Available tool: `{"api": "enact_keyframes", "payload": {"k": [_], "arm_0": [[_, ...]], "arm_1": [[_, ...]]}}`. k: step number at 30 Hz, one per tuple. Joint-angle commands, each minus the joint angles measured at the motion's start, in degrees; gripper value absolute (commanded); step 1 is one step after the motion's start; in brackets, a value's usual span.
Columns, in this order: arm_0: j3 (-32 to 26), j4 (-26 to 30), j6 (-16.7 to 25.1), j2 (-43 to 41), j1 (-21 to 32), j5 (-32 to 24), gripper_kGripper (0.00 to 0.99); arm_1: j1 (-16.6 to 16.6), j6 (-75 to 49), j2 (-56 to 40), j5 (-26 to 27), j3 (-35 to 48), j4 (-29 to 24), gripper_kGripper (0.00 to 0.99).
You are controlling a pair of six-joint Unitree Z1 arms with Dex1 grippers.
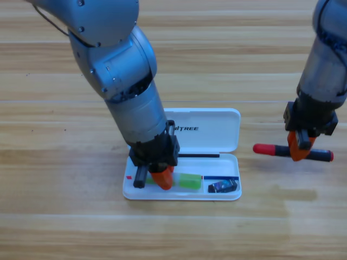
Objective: Clean up eraser and pencils
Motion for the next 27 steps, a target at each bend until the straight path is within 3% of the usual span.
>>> {"api": "enact_keyframes", "payload": {"k": [1,13,14,16,17,18,21,27], "arm_0": [[0.06,-0.48,-0.62,2.14,-1.08,0.57,0.0],[1.03,-0.31,-0.35,1.18,-0.99,0.57,0.0],[1.11,-0.31,-0.26,1.09,-0.99,0.57,0.034],[1.2,-0.13,-0.26,1.0,-0.99,0.74,0.64],[1.2,-0.13,-0.26,0.91,-0.99,0.83,0.864],[1.29,-0.13,-0.26,0.91,-0.99,0.92,0.94],[1.47,-0.13,-0.26,0.56,-0.99,0.92,0.988],[1.64,-0.04,-0.35,-0.05,-0.99,1.09,0.989]], "arm_1": [[1.3,0.73,-2.31,0.48,1.31,1.61,0.0],[1.56,0.9,-1.52,0.48,1.14,1.7,0.0],[1.56,0.9,-1.52,0.48,1.14,1.7,0.0],[1.56,0.9,-1.43,0.48,1.14,1.7,0.0],[1.56,0.9,-1.43,0.48,1.14,1.7,0.0],[1.56,0.9,-1.43,0.48,1.05,1.7,0.0],[1.56,0.9,-1.26,0.48,0.96,1.7,0.0],[1.56,0.9,-1.17,0.48,0.96,1.7,0.0]]}}
